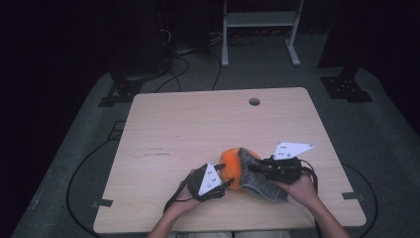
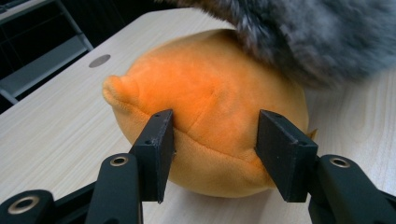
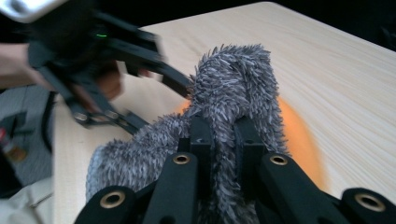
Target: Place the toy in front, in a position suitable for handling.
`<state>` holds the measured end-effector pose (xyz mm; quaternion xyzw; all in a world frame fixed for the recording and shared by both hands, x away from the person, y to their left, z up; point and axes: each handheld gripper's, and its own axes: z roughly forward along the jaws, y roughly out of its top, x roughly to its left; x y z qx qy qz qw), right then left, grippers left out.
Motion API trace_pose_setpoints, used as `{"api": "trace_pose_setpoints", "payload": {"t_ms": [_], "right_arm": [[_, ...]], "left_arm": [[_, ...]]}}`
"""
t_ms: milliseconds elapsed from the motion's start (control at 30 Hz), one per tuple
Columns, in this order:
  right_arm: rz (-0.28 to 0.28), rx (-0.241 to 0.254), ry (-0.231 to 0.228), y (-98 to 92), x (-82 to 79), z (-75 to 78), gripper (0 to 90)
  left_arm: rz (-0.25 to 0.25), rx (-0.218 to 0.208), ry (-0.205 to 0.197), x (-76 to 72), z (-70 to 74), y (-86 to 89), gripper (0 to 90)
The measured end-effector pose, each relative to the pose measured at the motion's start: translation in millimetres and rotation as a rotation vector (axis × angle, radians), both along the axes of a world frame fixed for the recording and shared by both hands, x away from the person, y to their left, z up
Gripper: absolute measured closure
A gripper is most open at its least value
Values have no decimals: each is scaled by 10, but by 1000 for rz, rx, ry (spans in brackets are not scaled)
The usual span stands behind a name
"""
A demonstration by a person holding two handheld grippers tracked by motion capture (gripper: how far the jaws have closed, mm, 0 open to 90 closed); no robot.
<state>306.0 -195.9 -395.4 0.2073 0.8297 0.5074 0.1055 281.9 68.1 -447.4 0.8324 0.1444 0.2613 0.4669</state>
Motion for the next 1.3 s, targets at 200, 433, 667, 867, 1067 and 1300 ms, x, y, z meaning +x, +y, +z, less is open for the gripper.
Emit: {"api": "trace_pose_setpoints", "payload": {"t_ms": [200,433,667,867,1067,1300], "right_arm": [[-19,-80,-21,99,47,-150,807],[-124,-93,6,-205,150,-239,807],[-111,-64,-42,-198,8,-176,807],[32,-125,-113,111,-275,-227,805],[-28,-186,-130,26,-252,-340,805],[-112,-94,-51,-387,-176,-264,805]], "left_arm": [[23,25,21,18,-46,28,471],[-54,-120,114,70,-9,144,373],[-17,-130,148,124,-29,117,486],[17,-150,170,158,-8,115,541],[22,-101,162,155,-42,53,505],[14,-92,159,156,-53,54,489]]}}
